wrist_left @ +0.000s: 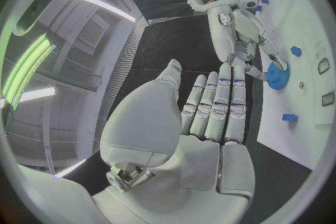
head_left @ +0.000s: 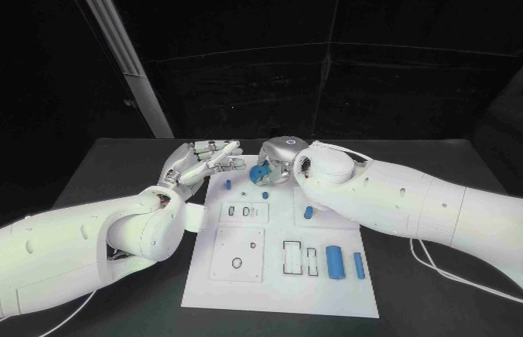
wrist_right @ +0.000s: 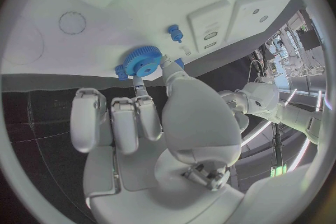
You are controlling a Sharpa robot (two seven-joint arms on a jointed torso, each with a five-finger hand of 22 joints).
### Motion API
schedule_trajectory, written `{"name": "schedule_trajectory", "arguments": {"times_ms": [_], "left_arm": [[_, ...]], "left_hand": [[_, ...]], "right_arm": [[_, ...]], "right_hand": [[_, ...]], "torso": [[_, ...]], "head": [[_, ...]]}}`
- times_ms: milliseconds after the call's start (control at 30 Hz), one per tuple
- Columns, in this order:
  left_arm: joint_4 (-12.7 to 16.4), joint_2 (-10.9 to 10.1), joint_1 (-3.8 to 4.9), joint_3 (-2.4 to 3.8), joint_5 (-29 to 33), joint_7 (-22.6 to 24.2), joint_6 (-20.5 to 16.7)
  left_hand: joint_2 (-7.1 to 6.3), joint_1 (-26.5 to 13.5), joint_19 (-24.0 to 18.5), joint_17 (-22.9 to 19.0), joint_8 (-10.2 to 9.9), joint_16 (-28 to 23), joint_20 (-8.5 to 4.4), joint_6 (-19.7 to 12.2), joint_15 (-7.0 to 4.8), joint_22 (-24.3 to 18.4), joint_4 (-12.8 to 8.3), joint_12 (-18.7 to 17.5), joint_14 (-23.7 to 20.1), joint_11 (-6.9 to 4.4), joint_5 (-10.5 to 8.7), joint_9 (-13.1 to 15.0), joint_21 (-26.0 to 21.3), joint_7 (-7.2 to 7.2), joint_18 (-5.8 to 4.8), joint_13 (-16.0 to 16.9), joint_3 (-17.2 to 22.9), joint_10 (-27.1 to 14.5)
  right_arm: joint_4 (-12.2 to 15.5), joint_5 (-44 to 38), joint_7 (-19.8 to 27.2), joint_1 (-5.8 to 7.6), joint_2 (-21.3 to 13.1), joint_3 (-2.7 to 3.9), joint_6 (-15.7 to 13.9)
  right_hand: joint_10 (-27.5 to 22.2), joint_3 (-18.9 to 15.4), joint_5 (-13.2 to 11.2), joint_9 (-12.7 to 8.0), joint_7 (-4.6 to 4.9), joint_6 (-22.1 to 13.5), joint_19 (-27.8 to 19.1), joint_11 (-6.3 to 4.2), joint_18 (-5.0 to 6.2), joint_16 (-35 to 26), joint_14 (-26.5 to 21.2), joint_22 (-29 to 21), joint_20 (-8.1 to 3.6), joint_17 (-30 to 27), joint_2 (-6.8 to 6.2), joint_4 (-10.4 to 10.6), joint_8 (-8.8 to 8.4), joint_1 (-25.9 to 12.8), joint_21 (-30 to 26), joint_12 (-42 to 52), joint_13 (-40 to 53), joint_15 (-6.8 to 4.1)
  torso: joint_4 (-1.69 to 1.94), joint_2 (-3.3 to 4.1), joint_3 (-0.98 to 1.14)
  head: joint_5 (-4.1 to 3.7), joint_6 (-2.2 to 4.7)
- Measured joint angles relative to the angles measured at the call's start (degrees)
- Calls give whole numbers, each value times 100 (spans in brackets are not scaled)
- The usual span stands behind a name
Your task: Assemble the parts on the task board
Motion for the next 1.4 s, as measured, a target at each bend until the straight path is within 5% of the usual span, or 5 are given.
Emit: {"name": "schedule_trajectory", "arguments": {"times_ms": [267,367,467,1033,1400], "left_arm": [[-7,3,0,0,0,-5,1],[-8,3,0,0,0,-8,1],[-8,3,0,0,0,-10,1],[-3,-6,2,0,0,-21,1],[-2,-44,3,0,0,-25,1]], "left_hand": [[0,0,0,0,0,0,0,0,0,1,0,0,0,0,0,0,0,0,0,0,0,0],[0,0,0,0,0,0,0,0,0,1,0,0,0,0,0,0,0,0,0,0,0,0],[0,0,0,0,0,0,0,0,0,1,0,0,0,0,0,0,0,0,0,0,0,0],[0,0,0,0,0,0,0,0,0,-7,0,-23,0,0,0,0,-22,0,0,0,0,0],[0,0,0,0,-16,0,0,0,0,-6,0,-23,0,0,0,0,-22,0,0,0,0,0]], "right_arm": [[-4,0,-16,-2,-2,0,21],[-12,14,-21,-2,-5,0,36],[-23,32,-25,1,-6,3,47],[-65,162,-55,-7,-76,-5,33],[240,560,683,-8,-599,-6,-944]], "right_hand": [[20,-316,-17,11,26,-63,12,21,-1,0,-21,8,29,0,92,425,0,-402,0,-16,0,21],[20,-540,427,16,26,-64,12,21,-1,0,-21,18,29,0,192,706,-1,-662,0,-16,0,21],[20,-698,562,23,19,-70,12,21,0,0,0,18,29,0,256,864,-1,-740,0,-16,0,41],[0,-894,701,34,38,-88,12,40,0,19,-1,38,29,0,379,929,4,-722,0,-16,0,41],[0,-992,862,35,39,-89,12,40,0,24,-1,9,29,0,553,710,16,-184,0,-54,0,41]], "torso": [[-1,-1,1],[-1,-2,1],[0,-2,1],[0,-3,1],[0,-8,4]], "head": [[-10,4],[-14,2],[-15,-2],[-28,-3],[-28,12]]}}
